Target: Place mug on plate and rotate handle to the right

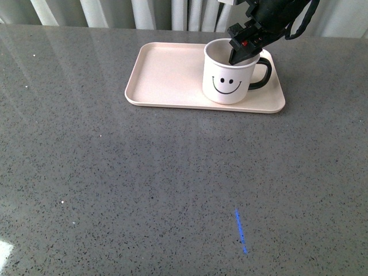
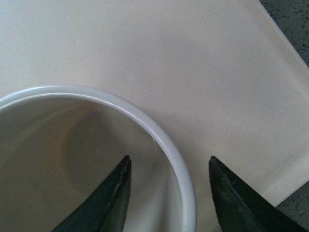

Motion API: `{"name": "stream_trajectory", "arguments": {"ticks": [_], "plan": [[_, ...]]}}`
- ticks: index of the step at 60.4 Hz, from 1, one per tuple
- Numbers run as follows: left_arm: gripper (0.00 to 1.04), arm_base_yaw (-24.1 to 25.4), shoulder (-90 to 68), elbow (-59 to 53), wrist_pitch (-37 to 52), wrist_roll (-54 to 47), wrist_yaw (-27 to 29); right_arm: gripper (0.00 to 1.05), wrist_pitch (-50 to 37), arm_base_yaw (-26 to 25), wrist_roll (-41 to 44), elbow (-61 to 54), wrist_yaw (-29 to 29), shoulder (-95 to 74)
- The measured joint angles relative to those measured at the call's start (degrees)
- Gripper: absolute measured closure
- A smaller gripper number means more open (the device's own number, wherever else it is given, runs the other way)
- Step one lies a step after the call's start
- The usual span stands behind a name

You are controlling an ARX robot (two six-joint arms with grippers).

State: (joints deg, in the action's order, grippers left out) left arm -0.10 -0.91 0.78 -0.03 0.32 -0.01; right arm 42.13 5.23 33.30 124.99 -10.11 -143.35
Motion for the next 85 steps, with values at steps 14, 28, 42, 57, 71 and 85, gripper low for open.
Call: {"name": "stream_trajectory", "arguments": {"ticks": [14,28,42,57,71,85], "plan": [[0.09,0.0,0.0,0.0,0.0,0.0,0.0,0.09,0.1,-0.1,1.7,0.7,-0.2,1.0],[0.09,0.0,0.0,0.0,0.0,0.0,0.0,0.09,-8.7,-1.3,1.8,-12.8,-8.1,14.6],[0.09,0.0,0.0,0.0,0.0,0.0,0.0,0.09,-11.0,-1.6,1.0,-17.4,-9.0,20.3],[0.09,0.0,0.0,0.0,0.0,0.0,0.0,0.32,-52.8,-0.9,-18.3,-42.9,12.2,28.3],[0.09,0.0,0.0,0.0,0.0,0.0,0.0,0.77,-95.6,-2.2,-31.4,-77.4,13.3,44.7],[0.09,0.0,0.0,0.0,0.0,0.0,0.0,1.03,-101.4,-5.1,-32.7,-99.6,10.3,58.3]]}}
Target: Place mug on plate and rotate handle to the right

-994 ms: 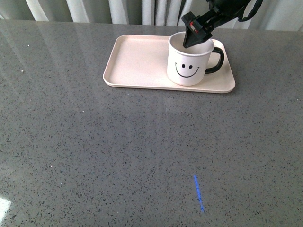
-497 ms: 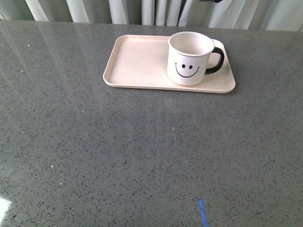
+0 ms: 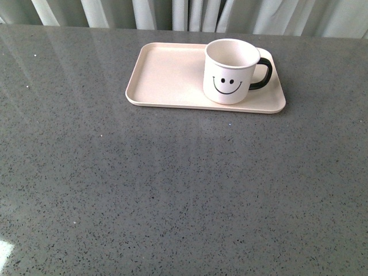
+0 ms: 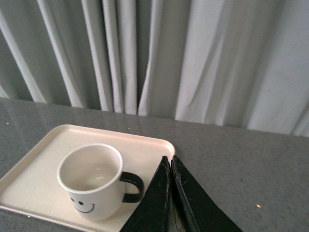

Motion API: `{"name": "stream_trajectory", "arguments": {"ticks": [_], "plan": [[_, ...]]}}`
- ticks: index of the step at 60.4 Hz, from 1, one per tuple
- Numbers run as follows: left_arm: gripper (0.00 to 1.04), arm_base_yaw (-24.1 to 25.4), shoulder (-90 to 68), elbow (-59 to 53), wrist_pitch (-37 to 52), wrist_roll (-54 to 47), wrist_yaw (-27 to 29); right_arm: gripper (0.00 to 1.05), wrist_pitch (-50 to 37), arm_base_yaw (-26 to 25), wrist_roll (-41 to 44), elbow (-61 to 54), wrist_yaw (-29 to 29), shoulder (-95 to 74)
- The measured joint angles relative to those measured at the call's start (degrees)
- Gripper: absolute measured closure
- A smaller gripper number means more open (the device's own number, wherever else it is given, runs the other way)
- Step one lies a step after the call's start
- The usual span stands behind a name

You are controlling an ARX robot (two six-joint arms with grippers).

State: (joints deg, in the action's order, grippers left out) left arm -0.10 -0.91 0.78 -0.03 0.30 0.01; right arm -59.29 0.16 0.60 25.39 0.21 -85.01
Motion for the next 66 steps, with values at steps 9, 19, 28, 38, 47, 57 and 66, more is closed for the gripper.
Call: {"name": "stream_trajectory", "arguments": {"ticks": [9,19,28,38,47,57,66], "plan": [[0.09,0.0,0.0,0.0,0.0,0.0,0.0,1.03,-0.3,-0.2,0.0,-7.1,-0.2,6.4],[0.09,0.0,0.0,0.0,0.0,0.0,0.0,1.03,0.9,-0.2,0.0,-12.9,-0.2,13.6],[0.09,0.0,0.0,0.0,0.0,0.0,0.0,1.03,-1.3,-0.2,0.0,-17.1,-0.1,16.2],[0.09,0.0,0.0,0.0,0.0,0.0,0.0,1.03,3.8,-0.2,0.0,-21.0,-0.2,24.2],[0.09,0.0,0.0,0.0,0.0,0.0,0.0,1.03,10.5,-0.2,0.0,-23.2,-0.2,33.0],[0.09,0.0,0.0,0.0,0.0,0.0,0.0,1.03,16.0,-0.2,0.0,-24.2,-0.2,39.6],[0.09,0.0,0.0,0.0,0.0,0.0,0.0,1.03,23.1,-0.2,0.0,-24.3,-0.2,47.7]]}}
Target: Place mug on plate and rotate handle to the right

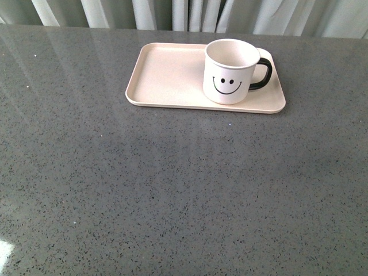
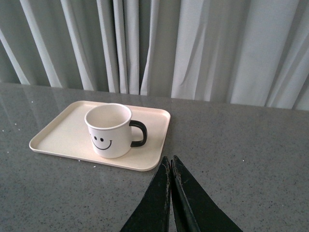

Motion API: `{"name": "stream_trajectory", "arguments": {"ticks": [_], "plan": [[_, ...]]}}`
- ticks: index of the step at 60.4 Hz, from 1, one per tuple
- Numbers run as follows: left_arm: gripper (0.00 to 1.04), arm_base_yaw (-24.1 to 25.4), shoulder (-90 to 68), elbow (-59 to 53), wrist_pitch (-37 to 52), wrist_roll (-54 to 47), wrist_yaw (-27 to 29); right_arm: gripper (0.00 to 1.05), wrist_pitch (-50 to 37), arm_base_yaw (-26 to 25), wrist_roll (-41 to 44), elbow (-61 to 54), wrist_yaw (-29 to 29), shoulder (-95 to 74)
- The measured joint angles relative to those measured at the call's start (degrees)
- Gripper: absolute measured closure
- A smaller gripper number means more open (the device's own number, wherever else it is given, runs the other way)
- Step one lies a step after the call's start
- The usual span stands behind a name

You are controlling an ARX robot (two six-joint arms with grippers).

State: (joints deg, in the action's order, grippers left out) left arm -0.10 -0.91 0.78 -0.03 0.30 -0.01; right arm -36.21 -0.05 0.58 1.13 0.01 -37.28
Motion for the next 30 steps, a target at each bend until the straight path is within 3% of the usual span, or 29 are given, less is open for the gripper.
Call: {"name": "stream_trajectory", "arguments": {"ticks": [30], "plan": [[0.09,0.0,0.0,0.0,0.0,0.0,0.0,1.03,16.3,0.0,0.0,0.0,0.0,17.4]]}}
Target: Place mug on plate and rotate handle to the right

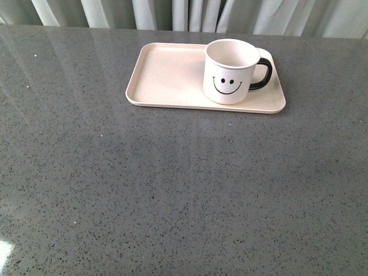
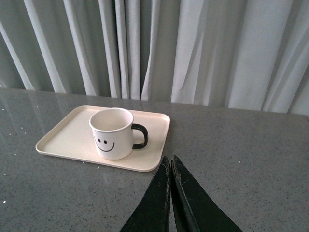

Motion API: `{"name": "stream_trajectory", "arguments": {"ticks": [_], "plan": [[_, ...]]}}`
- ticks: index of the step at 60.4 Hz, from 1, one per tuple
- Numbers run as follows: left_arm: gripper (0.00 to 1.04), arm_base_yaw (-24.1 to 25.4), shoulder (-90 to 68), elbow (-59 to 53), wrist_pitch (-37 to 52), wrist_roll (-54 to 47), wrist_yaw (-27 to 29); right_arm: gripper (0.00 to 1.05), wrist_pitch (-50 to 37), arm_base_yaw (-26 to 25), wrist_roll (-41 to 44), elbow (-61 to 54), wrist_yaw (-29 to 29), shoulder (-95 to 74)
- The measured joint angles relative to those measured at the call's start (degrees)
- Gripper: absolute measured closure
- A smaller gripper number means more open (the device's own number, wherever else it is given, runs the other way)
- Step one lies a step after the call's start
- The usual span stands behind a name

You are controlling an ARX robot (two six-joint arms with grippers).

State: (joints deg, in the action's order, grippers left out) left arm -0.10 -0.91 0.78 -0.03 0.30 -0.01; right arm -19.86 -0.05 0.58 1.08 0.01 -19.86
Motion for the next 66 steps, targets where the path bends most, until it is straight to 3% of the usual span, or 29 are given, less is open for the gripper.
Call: {"name": "stream_trajectory", "arguments": {"ticks": [28,34,47,56,62,66], "plan": [[0.09,0.0,0.0,0.0,0.0,0.0,0.0,1.03,10.0,0.0,0.0,0.0,0.0,10.1],[0.09,0.0,0.0,0.0,0.0,0.0,0.0,1.03,19.0,0.0,0.0,0.0,0.1,17.4],[0.09,0.0,0.0,0.0,0.0,0.0,0.0,1.02,19.7,0.0,0.0,0.0,0.0,19.5],[0.09,0.0,0.0,0.0,0.0,0.0,0.0,0.80,19.7,0.0,0.0,0.0,0.0,19.5],[0.09,0.0,0.0,0.0,0.0,0.0,0.0,0.55,19.7,0.0,0.0,0.0,0.0,19.5],[0.09,0.0,0.0,0.0,0.0,0.0,0.0,0.45,19.7,0.0,0.0,0.0,0.0,19.5]]}}
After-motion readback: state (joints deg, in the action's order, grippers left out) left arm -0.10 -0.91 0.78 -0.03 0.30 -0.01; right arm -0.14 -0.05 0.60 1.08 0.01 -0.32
